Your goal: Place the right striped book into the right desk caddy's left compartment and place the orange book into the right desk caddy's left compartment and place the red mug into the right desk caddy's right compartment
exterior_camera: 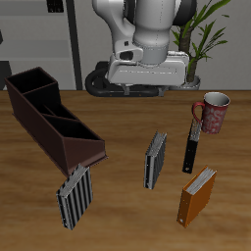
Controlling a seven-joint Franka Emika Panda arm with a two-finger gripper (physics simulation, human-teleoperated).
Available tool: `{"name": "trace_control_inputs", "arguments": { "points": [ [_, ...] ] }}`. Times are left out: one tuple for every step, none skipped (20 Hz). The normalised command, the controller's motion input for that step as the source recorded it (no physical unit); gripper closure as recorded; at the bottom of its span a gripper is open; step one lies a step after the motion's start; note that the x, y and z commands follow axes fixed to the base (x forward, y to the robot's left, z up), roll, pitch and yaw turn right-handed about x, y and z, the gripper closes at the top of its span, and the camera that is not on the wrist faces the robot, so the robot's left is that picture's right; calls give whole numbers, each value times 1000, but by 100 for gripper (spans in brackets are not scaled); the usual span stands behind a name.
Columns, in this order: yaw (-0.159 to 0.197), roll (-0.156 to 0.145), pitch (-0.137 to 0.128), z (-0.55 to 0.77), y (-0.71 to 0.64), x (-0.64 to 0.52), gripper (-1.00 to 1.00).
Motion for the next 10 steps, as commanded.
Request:
{"name": "trace_control_inputs", "arguments": {
  "points": [
    [42,47,-44,-101,316,161,-100],
    [88,-81,-151,0,113,267,-100],
    [-58,31,1,-115,138,267,-100],
    [-44,16,69,-174,178,302,-100],
    [26,-7,-30,-58,116,282,-100],
    [15,-21,-6,-74,69,325,-100],
    [0,0,0,-50,-16,-19,-100],
    [-90,-12,50,-36,19,330,-100],
    [-30,-53,-8,33,-52,272,-100],
    [26,-33,-38,42,-27,290,-100]
  ]
}}
